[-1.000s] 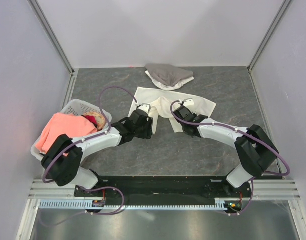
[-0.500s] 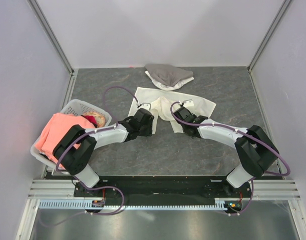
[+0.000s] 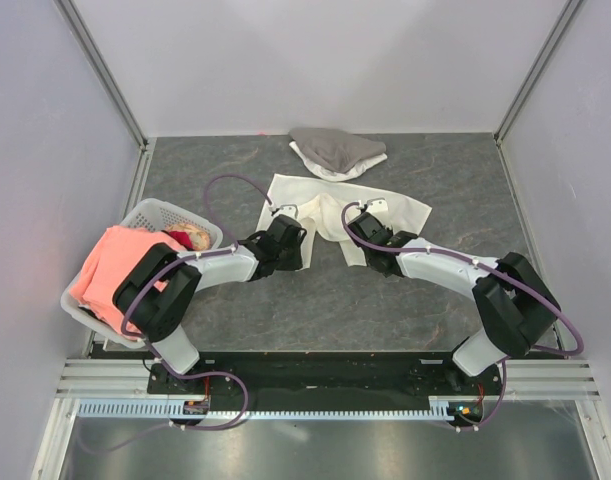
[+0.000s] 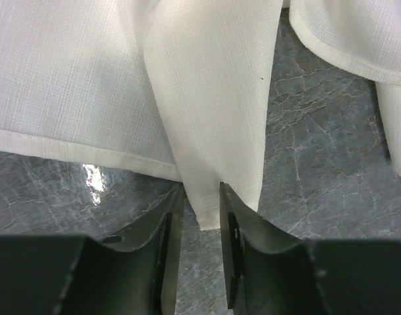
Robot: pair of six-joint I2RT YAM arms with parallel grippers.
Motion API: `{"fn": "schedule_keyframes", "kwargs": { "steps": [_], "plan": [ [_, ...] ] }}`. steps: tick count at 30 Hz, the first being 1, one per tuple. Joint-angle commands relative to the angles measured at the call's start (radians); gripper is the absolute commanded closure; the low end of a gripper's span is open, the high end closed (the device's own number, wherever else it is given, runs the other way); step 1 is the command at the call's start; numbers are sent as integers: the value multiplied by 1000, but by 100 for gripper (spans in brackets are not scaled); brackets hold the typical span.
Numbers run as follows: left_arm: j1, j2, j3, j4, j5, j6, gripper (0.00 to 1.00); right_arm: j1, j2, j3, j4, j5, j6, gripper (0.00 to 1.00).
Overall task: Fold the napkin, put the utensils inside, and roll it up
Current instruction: Flatten the napkin out
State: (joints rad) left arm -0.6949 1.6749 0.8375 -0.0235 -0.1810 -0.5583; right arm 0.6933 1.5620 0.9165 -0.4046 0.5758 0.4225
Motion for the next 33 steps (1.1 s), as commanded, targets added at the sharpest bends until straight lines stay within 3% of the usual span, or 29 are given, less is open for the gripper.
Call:
{"fn": "schedule_keyframes", "kwargs": {
  "steps": [1, 6, 11, 19, 25, 33],
  "plan": [
    [0, 31, -3, 19, 18, -63, 73, -3, -45, -2, 7, 1, 10, 100],
    [0, 45, -14, 20, 0, -71, 98, -3, -71, -4, 4, -1, 7, 100],
    [0, -1, -15, 7, -38, -57, 98, -3, -102, 8, -11, 7, -1, 100],
    [1, -349, -44, -67, -190, 53, 98, -3, -201, 94, -98, 70, -40, 100],
    [1, -527, -58, -173, -285, 155, 98, -3, -316, 168, -152, 108, -90, 97],
    [1, -786, -152, -303, -310, 112, 98, -2, -407, 191, -275, 47, -103, 98]
  ]
}}
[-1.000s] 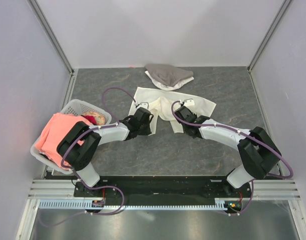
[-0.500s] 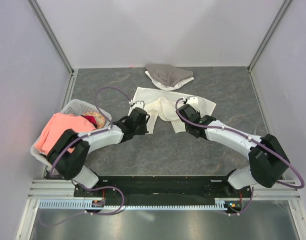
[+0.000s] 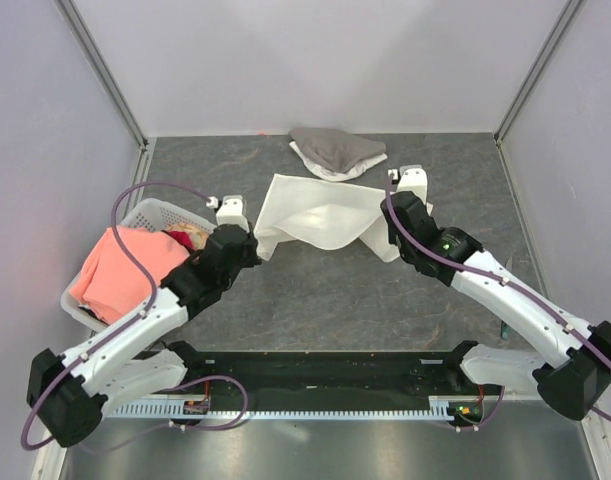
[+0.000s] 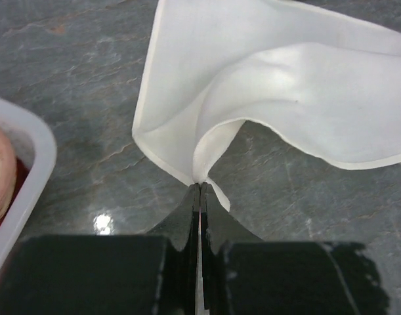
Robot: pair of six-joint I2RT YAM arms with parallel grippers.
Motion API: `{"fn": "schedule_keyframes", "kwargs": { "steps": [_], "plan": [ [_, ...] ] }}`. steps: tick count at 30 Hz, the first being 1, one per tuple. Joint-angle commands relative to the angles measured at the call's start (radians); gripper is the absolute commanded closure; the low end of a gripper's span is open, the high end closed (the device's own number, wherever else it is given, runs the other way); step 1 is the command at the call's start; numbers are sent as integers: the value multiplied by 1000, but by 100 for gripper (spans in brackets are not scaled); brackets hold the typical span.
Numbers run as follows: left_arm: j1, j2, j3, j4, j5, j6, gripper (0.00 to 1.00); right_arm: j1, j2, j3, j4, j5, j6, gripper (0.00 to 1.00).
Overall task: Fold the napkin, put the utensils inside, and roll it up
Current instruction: Flatten the napkin out
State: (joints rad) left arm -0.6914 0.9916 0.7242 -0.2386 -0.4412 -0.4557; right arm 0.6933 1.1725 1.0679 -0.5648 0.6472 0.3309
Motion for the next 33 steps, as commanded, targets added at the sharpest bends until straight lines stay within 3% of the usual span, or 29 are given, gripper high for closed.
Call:
{"fn": "schedule_keyframes", "kwargs": {
  "steps": [1, 10, 17, 23, 24, 26, 27, 28, 33],
  "plan": [
    [-2, -128, -46, -120, -45, 5, 98, -2, -26, 49, -165, -35, -4, 99],
    [-3, -356, -118, -271, 65, -96, 98, 0, -97, 31, -430, -254, 152, 99],
    [-3, -422, -92, -412, 91, -175, 98, 8, -175, -91, -466, -464, 275, 100],
    [-3, -473, -69, -476, 185, -201, 98, 29, -227, -138, -556, -480, 339, 100],
    [-3, -476, -62, -488, 193, -201, 98, 31, -234, -135, -566, -489, 341, 95],
    [-3, -485, -30, -534, 203, -205, 91, 34, -250, -126, -586, -503, 339, 85],
    [-3, -487, -17, -550, 209, -205, 83, 34, -255, -123, -590, -520, 332, 72],
    [-3, -487, -3, -588, 222, -202, 69, 37, -263, -115, -596, -527, 329, 65],
    [-3, -533, 61, -650, 234, -216, 37, 38, -266, -56, -604, -517, 297, 48]
  ]
}}
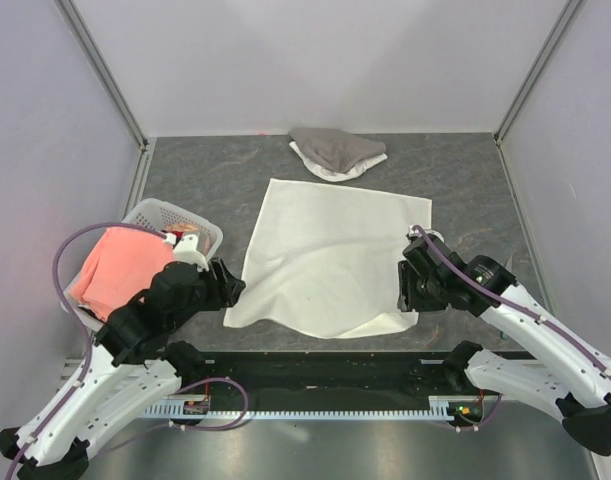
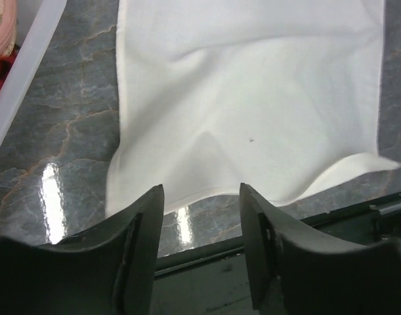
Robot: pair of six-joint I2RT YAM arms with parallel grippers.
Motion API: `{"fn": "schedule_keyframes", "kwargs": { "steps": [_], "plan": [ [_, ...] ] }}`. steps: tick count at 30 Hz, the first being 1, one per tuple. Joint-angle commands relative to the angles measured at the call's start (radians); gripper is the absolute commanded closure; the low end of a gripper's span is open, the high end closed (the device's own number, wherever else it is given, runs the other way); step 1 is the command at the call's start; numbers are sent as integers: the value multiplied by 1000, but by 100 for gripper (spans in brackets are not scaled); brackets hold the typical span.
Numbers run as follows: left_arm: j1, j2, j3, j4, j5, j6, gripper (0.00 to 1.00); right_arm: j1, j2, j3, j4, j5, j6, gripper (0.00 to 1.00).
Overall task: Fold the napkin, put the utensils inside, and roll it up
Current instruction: Flatten the napkin out
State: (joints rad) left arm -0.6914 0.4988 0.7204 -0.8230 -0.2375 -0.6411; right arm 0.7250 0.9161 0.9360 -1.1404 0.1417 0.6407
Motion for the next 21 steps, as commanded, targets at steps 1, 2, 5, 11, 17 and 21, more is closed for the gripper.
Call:
{"fn": "schedule_keyframes", "kwargs": {
  "steps": [1, 2, 5, 11, 17, 21],
  "plan": [
    [-3, -46, 73, -74, 26, -37, 30, 7, -6, 86, -24, -5, -18, 46],
    [-3, -52, 74, -77, 20, -40, 28, 7, -2, 93, -18, 1, -21, 41],
    [-3, -57, 68, -61, -8, -43, 23, 5, 18, 106, 39, 38, -42, 33],
    [-3, 96, 65, 121, 1, 35, 22, 5, 188, 112, 341, 85, -124, 17],
    [-3, 334, 40, 421, 163, 73, 22, -36, 458, 161, 615, 76, -213, 12],
    [-3, 507, 50, 594, 199, 81, 21, -114, 622, 190, 724, 30, -240, 12]
  ]
}}
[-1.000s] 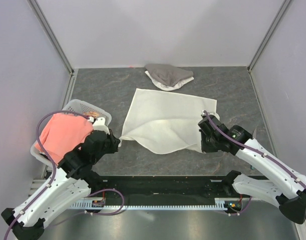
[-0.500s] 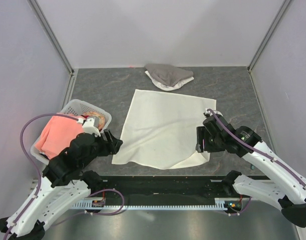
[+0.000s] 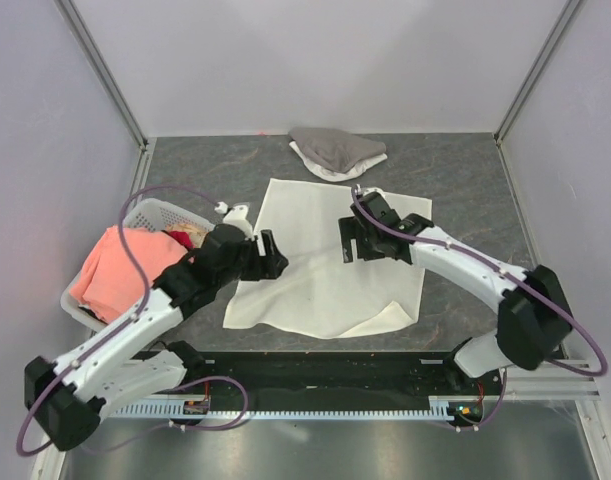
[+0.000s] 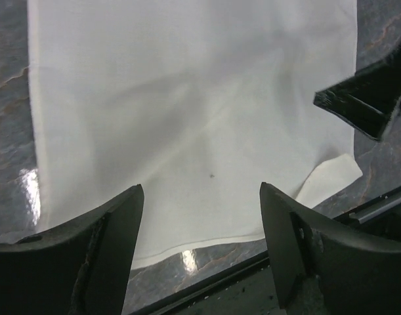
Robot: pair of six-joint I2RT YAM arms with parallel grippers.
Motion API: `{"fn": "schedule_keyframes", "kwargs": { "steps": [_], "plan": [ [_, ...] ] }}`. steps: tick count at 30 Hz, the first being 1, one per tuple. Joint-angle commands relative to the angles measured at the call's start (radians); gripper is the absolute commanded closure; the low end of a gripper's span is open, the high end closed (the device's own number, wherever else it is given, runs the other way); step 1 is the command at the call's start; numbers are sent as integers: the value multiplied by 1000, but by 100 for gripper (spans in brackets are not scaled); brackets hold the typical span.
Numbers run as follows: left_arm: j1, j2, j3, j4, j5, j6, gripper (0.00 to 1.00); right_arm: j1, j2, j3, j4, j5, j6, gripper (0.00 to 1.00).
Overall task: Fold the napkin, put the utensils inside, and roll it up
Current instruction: Flatten the napkin out
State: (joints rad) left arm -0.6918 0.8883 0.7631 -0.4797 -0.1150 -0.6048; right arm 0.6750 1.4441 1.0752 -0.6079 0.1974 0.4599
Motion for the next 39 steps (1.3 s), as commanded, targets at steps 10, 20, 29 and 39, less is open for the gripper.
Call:
{"fn": "schedule_keyframes", "kwargs": {
  "steps": [10, 20, 29, 39],
  "plan": [
    [49, 492, -22, 570, 72, 105, 19, -169, 354, 114, 339, -87, -132, 12],
    [195, 755, -7, 681, 182, 7, 19, -199, 538, 273, 347, -121, -162, 12],
    [282, 827, 10, 693, 239, 16, 19, -192, 397, 317, 270, -156, -188, 13],
    [305, 845, 41, 685, 270, 59, 19, -149, -46, -148, 137, -153, -24, 13]
  ]
}}
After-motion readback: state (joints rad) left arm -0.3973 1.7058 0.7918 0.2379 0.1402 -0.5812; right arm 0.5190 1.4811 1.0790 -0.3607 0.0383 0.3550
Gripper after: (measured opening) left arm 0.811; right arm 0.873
